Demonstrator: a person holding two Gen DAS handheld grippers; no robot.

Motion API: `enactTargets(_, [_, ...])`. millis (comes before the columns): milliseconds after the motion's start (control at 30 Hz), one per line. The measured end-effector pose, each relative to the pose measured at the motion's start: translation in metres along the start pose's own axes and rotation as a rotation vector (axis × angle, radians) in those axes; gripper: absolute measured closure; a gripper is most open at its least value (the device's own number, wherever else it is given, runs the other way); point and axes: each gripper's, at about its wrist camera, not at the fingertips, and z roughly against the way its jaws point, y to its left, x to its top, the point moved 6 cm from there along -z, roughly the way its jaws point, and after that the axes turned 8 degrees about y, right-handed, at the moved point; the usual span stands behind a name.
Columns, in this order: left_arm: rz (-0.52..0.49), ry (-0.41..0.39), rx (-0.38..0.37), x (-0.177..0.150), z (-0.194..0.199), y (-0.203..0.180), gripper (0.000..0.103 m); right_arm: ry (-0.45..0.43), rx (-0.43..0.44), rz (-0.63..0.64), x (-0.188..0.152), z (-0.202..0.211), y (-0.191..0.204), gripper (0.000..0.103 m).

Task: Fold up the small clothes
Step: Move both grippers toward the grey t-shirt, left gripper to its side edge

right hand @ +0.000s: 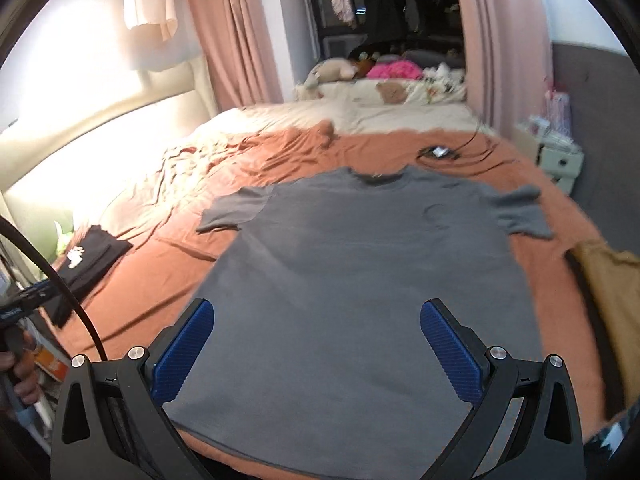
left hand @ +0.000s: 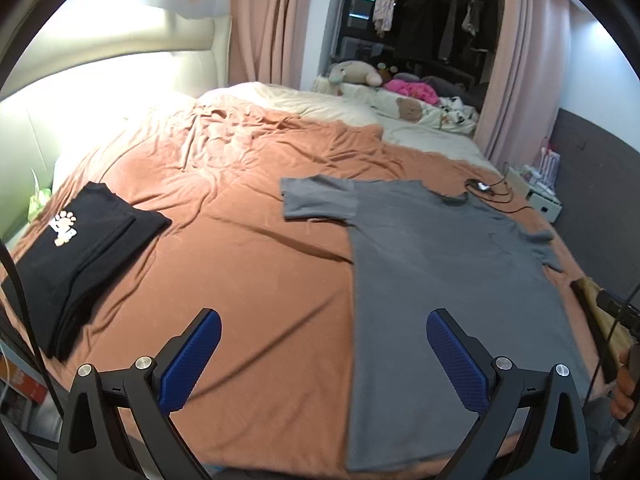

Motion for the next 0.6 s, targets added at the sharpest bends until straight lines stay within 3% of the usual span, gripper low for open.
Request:
enactTargets(167, [0.011, 0.023, 0.021, 0.021, -0.022, 0.009, 0.0, 0.012, 0.018, 0.017, 0.023, -0.02, -0.013, 0.0])
enactTargets(233, [0.008, 0.034, 0.035, 0.029, -0.032, 0.012, 0.005, 0.016, 0.018, 0.027, 0.03, -0.027, -0.017, 0.0])
enactTargets(600, [0.044, 0.102, 0.005, 0.08, -0.106, 0.038, 0.018, 0.012, -0.03, 0.114, 0.075, -0.102, 0.01, 0.0])
